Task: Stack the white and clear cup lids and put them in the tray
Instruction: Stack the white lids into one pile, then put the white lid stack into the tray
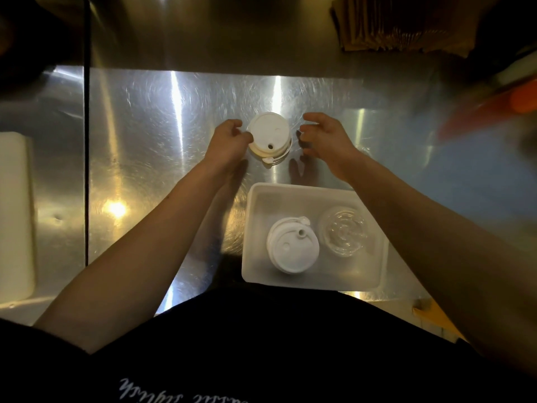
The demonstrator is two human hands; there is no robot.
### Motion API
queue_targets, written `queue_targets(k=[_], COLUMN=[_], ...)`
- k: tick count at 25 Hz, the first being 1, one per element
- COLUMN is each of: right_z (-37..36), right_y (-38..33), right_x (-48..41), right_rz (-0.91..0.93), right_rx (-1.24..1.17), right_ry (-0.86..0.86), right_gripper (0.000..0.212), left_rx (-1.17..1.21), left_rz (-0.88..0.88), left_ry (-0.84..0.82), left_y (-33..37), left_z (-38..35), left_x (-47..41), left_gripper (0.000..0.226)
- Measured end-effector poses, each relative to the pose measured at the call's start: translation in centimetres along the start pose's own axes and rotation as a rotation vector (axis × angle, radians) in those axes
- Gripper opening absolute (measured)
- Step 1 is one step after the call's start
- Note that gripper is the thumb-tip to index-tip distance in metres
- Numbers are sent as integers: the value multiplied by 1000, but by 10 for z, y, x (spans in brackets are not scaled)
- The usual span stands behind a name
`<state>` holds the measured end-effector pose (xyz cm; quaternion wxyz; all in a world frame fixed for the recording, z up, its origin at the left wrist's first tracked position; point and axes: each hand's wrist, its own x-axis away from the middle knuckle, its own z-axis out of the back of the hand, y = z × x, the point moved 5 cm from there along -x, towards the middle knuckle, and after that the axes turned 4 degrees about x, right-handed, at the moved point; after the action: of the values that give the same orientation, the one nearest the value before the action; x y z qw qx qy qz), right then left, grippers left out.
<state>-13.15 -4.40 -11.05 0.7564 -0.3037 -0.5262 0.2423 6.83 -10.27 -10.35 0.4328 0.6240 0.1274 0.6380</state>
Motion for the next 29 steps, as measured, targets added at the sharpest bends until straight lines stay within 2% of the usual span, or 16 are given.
queue_targets(k=[16, 29], right_z=[-19, 2], right_y=[-2, -34], right_x=[6, 77], right_rz=[-73, 141], right_rx=[-56, -120], right_ry=[-21, 61], right_gripper=[47, 42], left_rx=[267, 278], left_rz=[63, -70], left_ry=[13, 0], left_y=[4, 26], left_z=[-7, -2], left_x=[4, 54], left_gripper=[52, 43])
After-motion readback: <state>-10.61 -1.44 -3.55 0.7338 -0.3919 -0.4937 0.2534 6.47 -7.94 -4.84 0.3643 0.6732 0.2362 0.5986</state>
